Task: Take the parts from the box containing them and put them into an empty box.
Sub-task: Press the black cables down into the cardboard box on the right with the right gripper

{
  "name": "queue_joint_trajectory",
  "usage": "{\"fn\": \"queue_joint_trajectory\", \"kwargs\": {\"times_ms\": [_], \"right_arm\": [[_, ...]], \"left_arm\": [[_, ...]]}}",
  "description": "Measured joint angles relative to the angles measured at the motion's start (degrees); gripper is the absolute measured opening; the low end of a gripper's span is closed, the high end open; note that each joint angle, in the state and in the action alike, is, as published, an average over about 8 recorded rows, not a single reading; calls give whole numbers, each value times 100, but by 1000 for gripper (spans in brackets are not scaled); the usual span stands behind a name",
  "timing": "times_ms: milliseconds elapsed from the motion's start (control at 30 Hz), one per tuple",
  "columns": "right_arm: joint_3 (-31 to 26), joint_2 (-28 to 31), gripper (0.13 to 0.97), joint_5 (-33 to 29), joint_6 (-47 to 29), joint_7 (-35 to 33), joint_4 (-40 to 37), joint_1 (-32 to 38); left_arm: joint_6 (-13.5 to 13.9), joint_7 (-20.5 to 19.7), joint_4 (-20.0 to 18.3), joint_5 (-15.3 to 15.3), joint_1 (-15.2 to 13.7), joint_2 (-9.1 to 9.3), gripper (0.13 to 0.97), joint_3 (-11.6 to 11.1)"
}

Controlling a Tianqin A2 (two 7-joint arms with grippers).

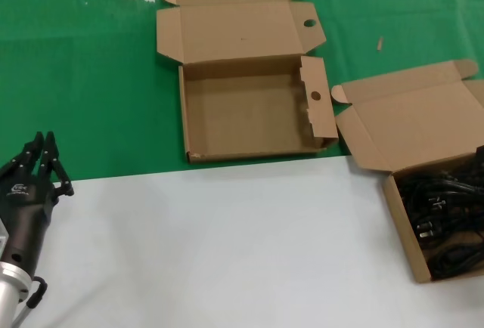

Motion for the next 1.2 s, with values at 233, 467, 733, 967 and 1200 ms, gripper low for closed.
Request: {"fn": "queue_joint_trajectory", "kwargs": {"times_ms": [233, 467, 733, 967, 1200], "right_arm": [[-365, -322, 930, -316, -207, -351, -522, 416], [-615, -616, 904, -515, -184, -715, -985, 629], [-836, -885, 805, -673, -162, -1117, -1508, 888], [-980, -1119, 649, -777, -139, -1400, -2037, 1187], [-1112, -1359, 492, -892, -62, -1618, -2529, 1481]], "left_arm": [[0, -2, 0, 0, 0, 0, 182, 0], [0, -2, 0, 0, 0, 0, 146, 0], [0, -2, 0, 2, 0, 0, 140, 0], [0, -2, 0, 1, 0, 0, 140, 0], [0, -2, 0, 1, 0, 0, 140, 0]]}}
